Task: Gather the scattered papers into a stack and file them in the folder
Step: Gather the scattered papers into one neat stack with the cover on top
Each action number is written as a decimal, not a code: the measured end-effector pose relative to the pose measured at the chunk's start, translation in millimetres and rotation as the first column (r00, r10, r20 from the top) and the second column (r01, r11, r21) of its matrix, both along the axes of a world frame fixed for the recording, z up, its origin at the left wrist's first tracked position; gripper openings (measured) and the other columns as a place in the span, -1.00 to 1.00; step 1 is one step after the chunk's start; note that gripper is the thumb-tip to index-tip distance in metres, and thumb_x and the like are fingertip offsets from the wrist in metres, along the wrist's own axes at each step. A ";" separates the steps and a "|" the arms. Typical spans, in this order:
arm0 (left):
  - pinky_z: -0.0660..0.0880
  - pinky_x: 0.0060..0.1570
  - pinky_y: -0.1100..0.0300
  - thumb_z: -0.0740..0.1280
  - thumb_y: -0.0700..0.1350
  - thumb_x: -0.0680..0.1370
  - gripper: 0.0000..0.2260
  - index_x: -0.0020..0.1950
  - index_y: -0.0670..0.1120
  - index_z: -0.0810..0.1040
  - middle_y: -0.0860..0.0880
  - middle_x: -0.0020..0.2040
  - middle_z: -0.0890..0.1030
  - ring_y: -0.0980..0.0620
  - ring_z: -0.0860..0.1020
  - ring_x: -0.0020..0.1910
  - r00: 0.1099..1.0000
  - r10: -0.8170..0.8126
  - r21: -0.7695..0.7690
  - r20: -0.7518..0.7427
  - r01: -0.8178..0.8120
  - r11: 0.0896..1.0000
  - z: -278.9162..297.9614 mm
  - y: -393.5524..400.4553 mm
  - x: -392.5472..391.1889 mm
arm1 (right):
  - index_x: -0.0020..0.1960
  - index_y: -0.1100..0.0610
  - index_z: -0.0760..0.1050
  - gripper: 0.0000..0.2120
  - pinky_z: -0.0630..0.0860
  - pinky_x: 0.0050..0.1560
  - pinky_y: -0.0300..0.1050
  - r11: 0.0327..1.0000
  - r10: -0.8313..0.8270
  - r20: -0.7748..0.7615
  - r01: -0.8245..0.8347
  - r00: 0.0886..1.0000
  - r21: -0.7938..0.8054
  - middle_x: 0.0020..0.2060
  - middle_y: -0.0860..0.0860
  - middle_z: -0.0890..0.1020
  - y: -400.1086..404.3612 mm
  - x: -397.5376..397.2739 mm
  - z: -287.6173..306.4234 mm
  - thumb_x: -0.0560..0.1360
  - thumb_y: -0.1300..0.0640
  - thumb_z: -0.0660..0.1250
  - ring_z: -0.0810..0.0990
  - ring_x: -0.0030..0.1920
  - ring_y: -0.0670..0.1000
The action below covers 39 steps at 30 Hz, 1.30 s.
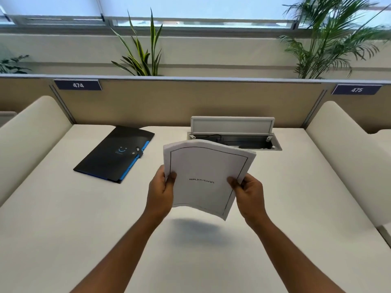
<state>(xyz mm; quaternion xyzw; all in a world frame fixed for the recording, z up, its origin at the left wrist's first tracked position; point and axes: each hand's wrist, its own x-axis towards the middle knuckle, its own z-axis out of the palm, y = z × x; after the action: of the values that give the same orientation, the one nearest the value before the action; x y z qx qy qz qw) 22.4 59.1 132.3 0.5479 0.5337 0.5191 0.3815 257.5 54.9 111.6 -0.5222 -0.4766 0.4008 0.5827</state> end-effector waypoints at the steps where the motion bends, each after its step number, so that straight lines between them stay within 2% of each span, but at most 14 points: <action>1: 0.62 -0.07 0.28 0.16 -0.10 0.67 -0.80 0.15 0.21 0.45 0.24 0.03 0.61 0.19 0.60 0.05 1.000 0.017 0.032 -0.008 -0.017 0.999 -0.4 -2.8 3.1 | 0.04 -0.02 0.65 -0.81 0.62 -0.09 -0.31 1.000 -0.011 0.004 0.011 1.000 0.020 -0.07 -0.16 0.77 -0.4 0.9 1.4 0.60 0.26 0.40 0.72 -0.09 -0.13; 5: 0.59 -0.05 0.28 0.15 -0.10 0.68 -0.71 0.12 0.35 0.43 0.25 0.02 0.60 0.19 0.58 0.04 0.996 0.089 0.046 0.021 -0.089 0.995 -18.9 -17.1 17.3 | 0.04 -0.05 0.64 -0.81 0.61 -0.13 -0.32 0.999 -0.036 0.010 0.036 0.999 0.008 -0.09 -0.18 0.76 -6.6 1.5 -10.8 0.60 0.25 0.40 0.70 -0.11 -0.18; 8: 0.59 -0.08 0.19 0.14 -0.10 0.68 -0.69 0.07 0.38 0.38 0.21 -0.03 0.56 0.18 0.56 -0.04 0.994 0.105 -0.015 -0.026 -0.105 0.994 -47.4 -29.4 21.7 | 0.04 -0.05 0.62 -0.82 0.62 -0.13 -0.20 0.995 0.013 0.086 -0.004 0.996 -0.099 -0.09 -0.11 0.73 -13.9 -0.1 -34.1 0.59 0.24 0.42 0.68 -0.08 -0.10; 10: 0.53 -0.07 0.38 0.13 -0.17 0.69 -0.64 0.17 0.36 0.36 0.34 0.01 0.56 0.28 0.55 0.03 0.995 0.085 -0.064 -0.047 -0.087 0.994 -63.5 -36.2 24.0 | 0.05 0.02 0.61 -0.87 0.62 -0.06 -0.03 0.983 0.051 0.155 -0.022 0.987 -0.184 -0.09 -0.04 0.71 -17.2 -0.4 -50.8 0.59 0.24 0.40 0.67 -0.04 0.02; 12: 0.47 -0.07 0.51 0.13 -0.23 0.68 -0.63 0.29 0.25 0.34 0.44 0.03 0.55 0.36 0.53 0.09 0.996 0.061 -0.105 -0.065 -0.068 0.992 -77.2 -38.3 24.8 | 0.00 0.16 0.60 -0.97 0.58 -0.09 0.05 0.966 0.073 0.214 -0.016 0.974 -0.258 -0.12 0.07 0.70 -17.9 0.0 -65.6 0.60 0.25 0.38 0.64 -0.08 0.13; 14: 0.47 -0.08 0.53 0.13 -0.27 0.67 -0.64 0.32 0.16 0.33 0.43 0.04 0.56 0.37 0.54 0.08 0.995 0.057 -0.136 -0.084 -0.068 0.988 -86.5 -37.7 24.3 | -0.05 0.30 0.54 -0.88 0.46 -0.17 -0.01 0.948 0.095 0.244 -0.013 0.965 -0.318 -0.13 0.23 0.66 -16.5 -0.1 -76.6 0.60 0.24 0.36 0.54 -0.19 0.13; 16: 0.46 -0.09 0.52 0.13 -0.27 0.66 -0.65 0.30 0.15 0.35 0.33 0.05 0.59 0.35 0.54 0.07 0.993 0.072 -0.160 -0.098 -0.087 0.983 -91.3 -36.0 24.5 | -0.07 0.37 0.50 -0.82 0.37 -0.19 -0.04 0.936 0.102 0.260 -0.004 0.960 -0.353 -0.11 0.33 0.62 -13.5 -0.6 -79.7 0.60 0.24 0.36 0.45 -0.20 0.05; 21: 0.44 -0.07 0.56 0.12 -0.17 0.69 -0.76 0.31 0.08 0.35 0.30 0.12 0.53 0.45 0.51 0.08 0.987 0.101 -0.148 -0.128 -0.120 0.982 -97.9 -32.0 30.7 | -0.13 0.27 0.52 -0.85 0.42 -0.23 -0.11 0.950 0.038 0.279 0.052 0.960 -0.308 -0.22 0.19 0.64 -9.4 7.1 -81.3 0.59 0.24 0.37 0.47 -0.25 0.06; 25: 0.39 0.03 0.60 0.11 -0.22 0.69 -0.74 0.35 0.00 0.36 0.20 0.15 0.55 0.49 0.49 0.08 0.987 0.062 -0.229 -0.146 -0.095 0.969 -114.2 -42.1 40.4 | 0.02 0.20 0.62 -0.92 0.56 -0.12 -0.10 0.924 0.064 0.250 0.037 0.966 -0.381 -0.11 0.07 0.71 -18.7 14.2 -94.3 0.61 0.19 0.38 0.66 -0.07 0.14; 28: 0.42 -0.10 0.56 0.12 -0.23 0.68 -0.80 0.19 0.05 0.39 0.33 -0.04 0.58 0.38 0.55 -0.05 0.986 0.052 -0.251 -0.161 -0.092 0.964 -118.4 -42.9 46.9 | 0.02 0.13 0.62 -0.96 0.60 -0.07 -0.01 0.924 0.071 0.249 0.031 0.966 -0.382 -0.11 -0.03 0.72 -20.8 18.8 -93.5 0.60 0.19 0.39 0.68 -0.06 0.05; 30: 0.41 -0.17 0.55 0.13 -0.23 0.68 -0.85 0.12 0.02 0.39 0.30 -0.05 0.58 0.39 0.56 -0.07 0.985 0.048 -0.268 -0.165 -0.092 0.959 -114.1 -37.7 50.3 | 0.05 0.08 0.63 -0.93 0.62 -0.05 -0.07 0.932 0.071 0.234 0.019 0.970 -0.361 -0.08 -0.06 0.73 -18.5 27.4 -89.2 0.59 0.19 0.41 0.69 -0.05 -0.04; 32: 0.42 -0.18 0.49 0.13 -0.23 0.67 -0.86 0.14 -0.01 0.39 0.24 0.00 0.55 0.32 0.55 -0.04 0.983 0.026 -0.288 -0.182 -0.078 0.955 -108.2 -23.5 65.0 | 0.15 0.10 0.64 -0.85 0.63 0.00 -0.08 0.936 0.043 0.200 0.031 0.979 -0.351 -0.01 -0.04 0.74 -13.1 49.6 -86.5 0.58 0.16 0.43 0.71 -0.01 -0.04; 36: 0.43 -0.02 0.25 0.10 -0.19 0.67 -0.78 0.27 0.07 0.33 0.21 0.09 0.51 0.24 0.50 0.09 0.997 0.052 -0.374 -0.049 -0.067 0.925 -96.2 -5.6 88.9 | 0.15 0.08 0.62 -0.82 0.65 0.02 -0.06 0.912 0.002 0.142 0.056 0.990 -0.406 -0.01 -0.04 0.74 -10.6 71.3 -86.0 0.56 0.14 0.46 0.71 -0.01 -0.02; 39: 0.46 0.02 0.15 0.08 -0.15 0.69 -0.83 0.17 0.02 0.42 0.11 0.07 0.56 0.11 0.53 0.07 0.999 0.048 -0.437 -0.024 -0.054 0.898 -97.2 0.6 104.6 | 0.11 0.04 0.58 -0.89 0.58 -0.06 -0.13 0.894 -0.058 0.141 0.115 0.988 -0.432 -0.02 -0.06 0.70 -9.3 82.5 -89.1 0.59 0.10 0.42 0.68 -0.02 -0.03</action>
<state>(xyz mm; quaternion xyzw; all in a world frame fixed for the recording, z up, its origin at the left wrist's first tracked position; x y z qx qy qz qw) 127.1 59.7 35.1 0.4373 0.6532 0.3922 0.4778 340.0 45.7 22.5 -0.6847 -0.3856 0.4382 0.4363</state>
